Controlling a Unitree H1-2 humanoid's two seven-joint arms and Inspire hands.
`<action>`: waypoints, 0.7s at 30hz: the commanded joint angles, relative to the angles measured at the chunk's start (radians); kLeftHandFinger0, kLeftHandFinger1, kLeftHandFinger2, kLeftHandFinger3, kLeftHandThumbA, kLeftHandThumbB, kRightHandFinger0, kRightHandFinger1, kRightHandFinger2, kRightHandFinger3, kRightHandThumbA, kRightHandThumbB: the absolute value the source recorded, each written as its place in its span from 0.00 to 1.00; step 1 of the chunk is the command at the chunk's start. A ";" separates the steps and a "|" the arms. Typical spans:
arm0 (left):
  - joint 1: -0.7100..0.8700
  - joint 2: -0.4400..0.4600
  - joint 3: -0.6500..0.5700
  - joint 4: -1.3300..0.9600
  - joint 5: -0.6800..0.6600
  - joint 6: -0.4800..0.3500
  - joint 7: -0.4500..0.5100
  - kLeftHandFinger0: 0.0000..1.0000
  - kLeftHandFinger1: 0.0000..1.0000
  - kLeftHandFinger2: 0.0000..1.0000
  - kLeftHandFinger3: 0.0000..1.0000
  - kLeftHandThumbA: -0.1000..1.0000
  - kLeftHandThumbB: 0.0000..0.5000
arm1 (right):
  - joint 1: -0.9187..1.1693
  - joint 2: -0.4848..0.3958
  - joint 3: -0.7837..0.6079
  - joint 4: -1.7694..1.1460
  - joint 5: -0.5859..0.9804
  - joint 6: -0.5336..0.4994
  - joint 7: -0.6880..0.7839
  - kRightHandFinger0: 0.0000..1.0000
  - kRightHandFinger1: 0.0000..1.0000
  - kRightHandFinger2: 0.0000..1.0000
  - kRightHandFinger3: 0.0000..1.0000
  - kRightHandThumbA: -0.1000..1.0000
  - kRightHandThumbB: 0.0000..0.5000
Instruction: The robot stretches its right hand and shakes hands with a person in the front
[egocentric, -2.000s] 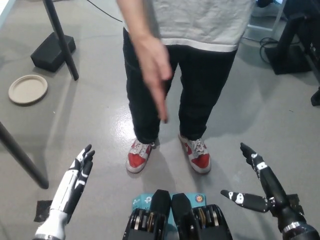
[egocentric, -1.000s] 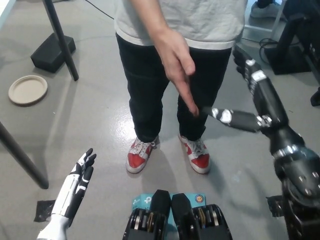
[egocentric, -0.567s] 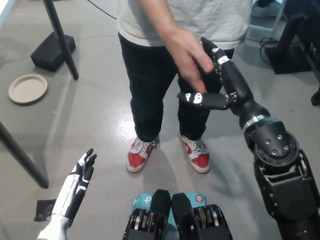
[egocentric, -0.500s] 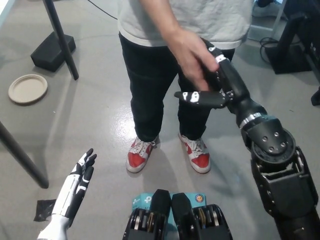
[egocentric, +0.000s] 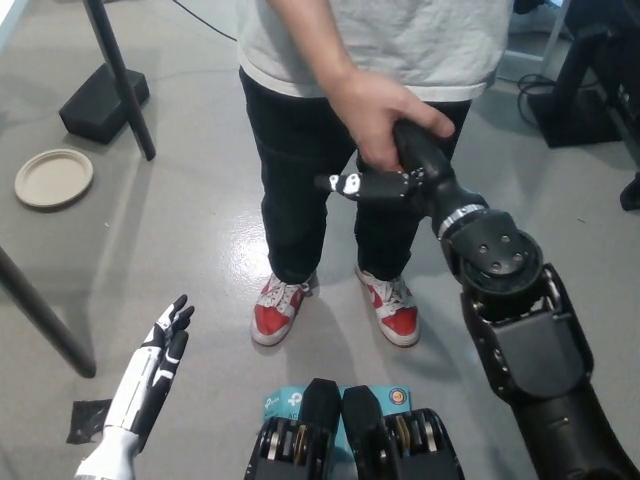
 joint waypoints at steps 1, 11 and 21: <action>-0.009 0.000 -0.001 -0.038 0.001 -0.013 -0.005 1.00 1.00 1.00 1.00 1.00 0.11 | -0.073 0.024 0.004 0.023 -0.047 -0.024 -0.057 1.00 1.00 1.00 1.00 0.65 0.61; -0.012 0.002 0.000 -0.034 0.006 -0.012 -0.003 1.00 1.00 1.00 1.00 1.00 0.15 | -0.049 0.016 0.008 -0.012 -0.102 -0.045 -0.094 1.00 1.00 1.00 1.00 0.38 0.46; -0.015 0.002 -0.001 -0.037 0.004 -0.005 -0.006 1.00 1.00 1.00 1.00 1.00 0.12 | 0.029 0.000 0.015 -0.282 -0.108 0.008 -0.051 1.00 1.00 1.00 1.00 0.40 0.47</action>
